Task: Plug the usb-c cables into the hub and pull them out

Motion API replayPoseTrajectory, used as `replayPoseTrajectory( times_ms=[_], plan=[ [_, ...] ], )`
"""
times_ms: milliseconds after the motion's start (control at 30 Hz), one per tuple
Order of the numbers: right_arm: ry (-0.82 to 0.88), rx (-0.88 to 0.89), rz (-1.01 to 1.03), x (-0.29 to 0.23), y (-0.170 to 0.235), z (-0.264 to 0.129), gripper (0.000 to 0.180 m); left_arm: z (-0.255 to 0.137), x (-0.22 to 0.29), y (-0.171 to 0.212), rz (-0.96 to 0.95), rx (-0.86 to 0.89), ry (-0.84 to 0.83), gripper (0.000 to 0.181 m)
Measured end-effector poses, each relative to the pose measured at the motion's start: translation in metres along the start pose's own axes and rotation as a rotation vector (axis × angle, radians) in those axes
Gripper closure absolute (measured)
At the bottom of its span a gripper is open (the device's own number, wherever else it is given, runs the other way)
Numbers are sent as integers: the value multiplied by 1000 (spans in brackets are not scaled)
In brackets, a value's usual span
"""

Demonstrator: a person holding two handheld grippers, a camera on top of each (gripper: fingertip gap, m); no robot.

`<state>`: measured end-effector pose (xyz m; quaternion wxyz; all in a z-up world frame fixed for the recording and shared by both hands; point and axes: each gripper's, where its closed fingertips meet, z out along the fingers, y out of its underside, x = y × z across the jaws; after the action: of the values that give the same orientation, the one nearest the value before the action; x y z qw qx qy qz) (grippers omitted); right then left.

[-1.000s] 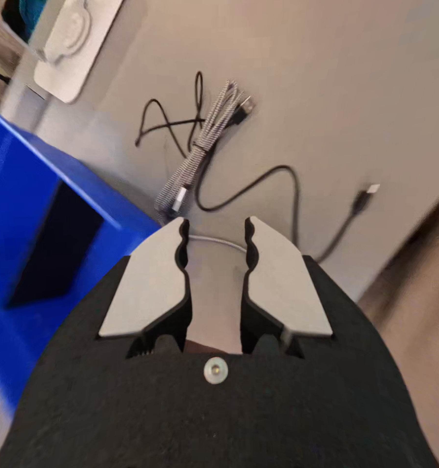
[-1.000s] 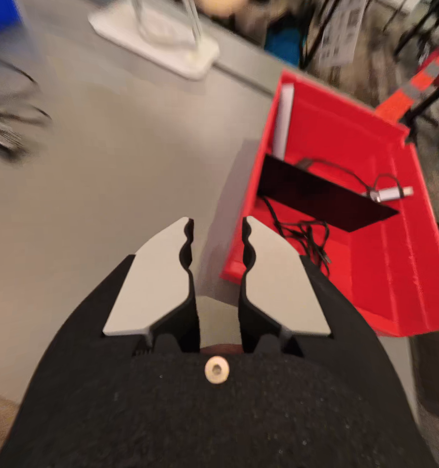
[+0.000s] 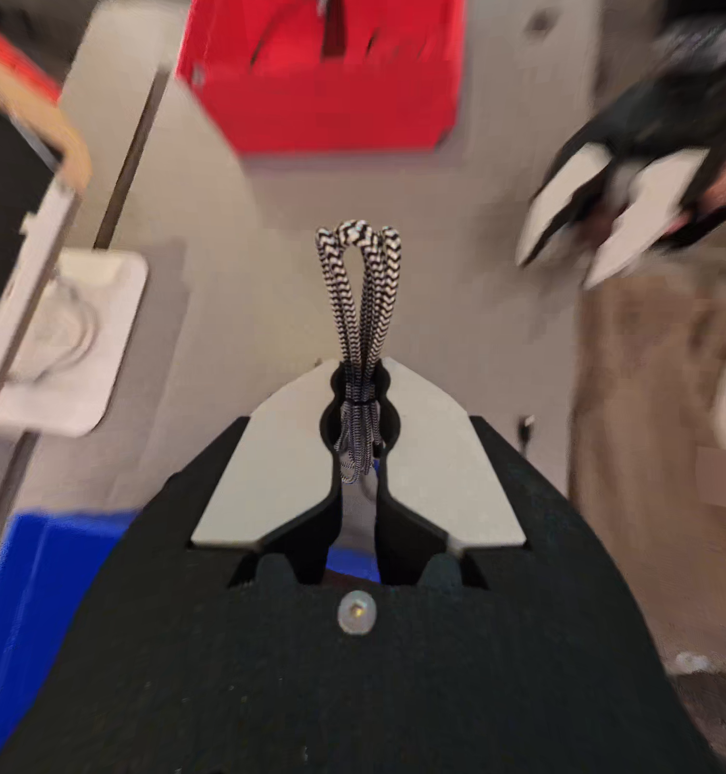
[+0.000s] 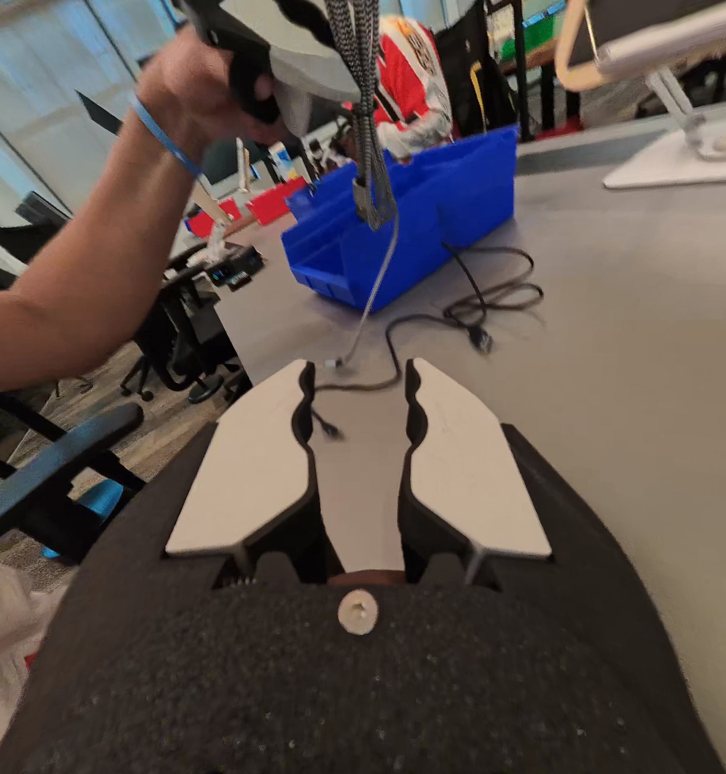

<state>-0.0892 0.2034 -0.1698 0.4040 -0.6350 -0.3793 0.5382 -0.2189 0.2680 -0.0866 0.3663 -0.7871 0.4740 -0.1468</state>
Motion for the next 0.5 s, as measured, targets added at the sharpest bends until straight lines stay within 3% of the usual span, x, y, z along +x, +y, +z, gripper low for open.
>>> replayPoseTrajectory(
  times_ms=[267, 300, 367, 433, 500],
  plan=[
    [-116, 174, -147, -38, -102, 47, 136, 0, 92, -91, 90, 330, 290, 169],
    [-117, 162, -176, -40, -104, 46, 162, 3, 96, -94, 89, 341, 279, 168],
    [-52, 121, -230, -32, -104, 40, 168, 4, 85, -97, 51, 369, 152, 163],
    [35, 85, -270, -13, -109, 22, 170, -5, 68, -89, -43, 426, -12, 142],
    [167, 97, -315, 15, -133, -12, 170, -7, 67, -64, -186, 486, -108, 145]
  ],
)
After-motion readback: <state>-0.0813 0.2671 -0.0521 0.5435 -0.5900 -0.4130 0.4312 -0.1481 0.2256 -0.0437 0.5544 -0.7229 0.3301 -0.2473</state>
